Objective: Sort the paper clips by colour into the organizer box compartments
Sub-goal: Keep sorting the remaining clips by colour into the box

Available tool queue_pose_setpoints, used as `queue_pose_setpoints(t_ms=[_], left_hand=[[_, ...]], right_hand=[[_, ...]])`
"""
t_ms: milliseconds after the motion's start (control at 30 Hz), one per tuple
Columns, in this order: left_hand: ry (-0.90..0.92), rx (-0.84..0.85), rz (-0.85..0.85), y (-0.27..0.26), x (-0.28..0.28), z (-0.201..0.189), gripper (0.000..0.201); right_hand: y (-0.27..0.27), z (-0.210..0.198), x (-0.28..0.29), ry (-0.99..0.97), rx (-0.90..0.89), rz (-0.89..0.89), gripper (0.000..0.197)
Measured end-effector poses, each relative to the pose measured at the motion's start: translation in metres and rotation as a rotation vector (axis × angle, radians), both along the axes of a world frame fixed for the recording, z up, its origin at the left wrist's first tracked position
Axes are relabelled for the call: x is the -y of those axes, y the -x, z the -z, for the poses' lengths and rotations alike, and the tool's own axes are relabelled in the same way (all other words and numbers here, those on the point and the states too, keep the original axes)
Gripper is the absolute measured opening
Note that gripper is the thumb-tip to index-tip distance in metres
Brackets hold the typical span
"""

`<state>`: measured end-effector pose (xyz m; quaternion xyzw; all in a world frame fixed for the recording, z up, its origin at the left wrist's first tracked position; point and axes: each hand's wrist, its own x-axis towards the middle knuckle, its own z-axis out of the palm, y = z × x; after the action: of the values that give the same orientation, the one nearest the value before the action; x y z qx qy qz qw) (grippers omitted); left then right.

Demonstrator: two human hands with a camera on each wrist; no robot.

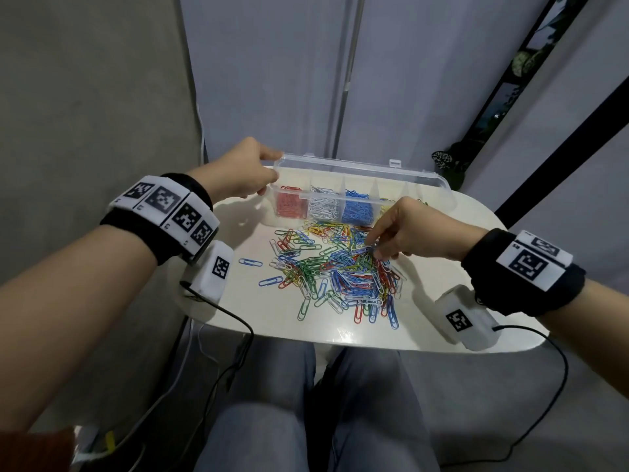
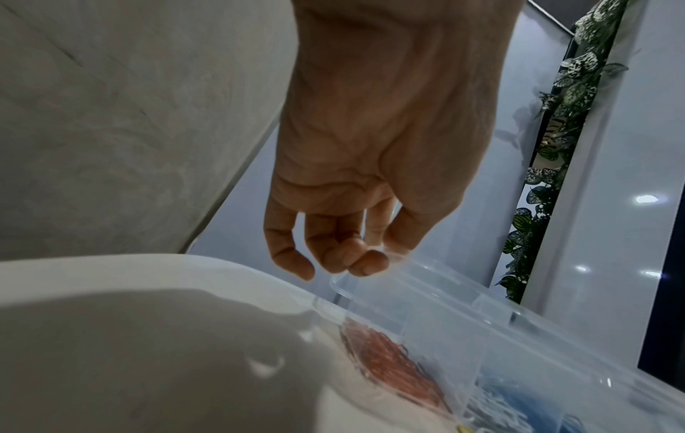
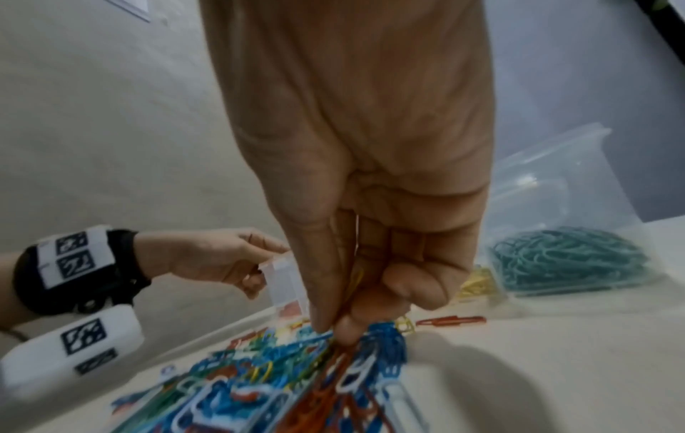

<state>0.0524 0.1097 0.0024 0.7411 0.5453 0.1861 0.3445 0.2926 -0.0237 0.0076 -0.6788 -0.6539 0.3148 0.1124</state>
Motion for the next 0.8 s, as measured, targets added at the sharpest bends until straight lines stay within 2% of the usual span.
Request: queue_pose_setpoints(t_ms=[200,500,567,800], left_hand=[[0.010,0.001,0.004,0.000,-0.001,0.000,0.051],[0.000,0.000,0.009,0.000,-0.001,0.000,0.051],[0.000,-0.001,0.009,0.000,0.000,0.000,0.050],[-0.001,-0.005,0.004,-0.001,-0.001,0.000,0.051]], right_hand=[[0.007,0.012,-0.001,-0.033,0.062,-0.017,0.013],[-0.007,-0.004,0.005,-0.083,-0.044,0.048,0.006],[-0.008,-0.007,0.006,-0.064,-0.061,0.050,0.001],[0.004,0.001,0.006,0.062,-0.035,-0.007,0.006]])
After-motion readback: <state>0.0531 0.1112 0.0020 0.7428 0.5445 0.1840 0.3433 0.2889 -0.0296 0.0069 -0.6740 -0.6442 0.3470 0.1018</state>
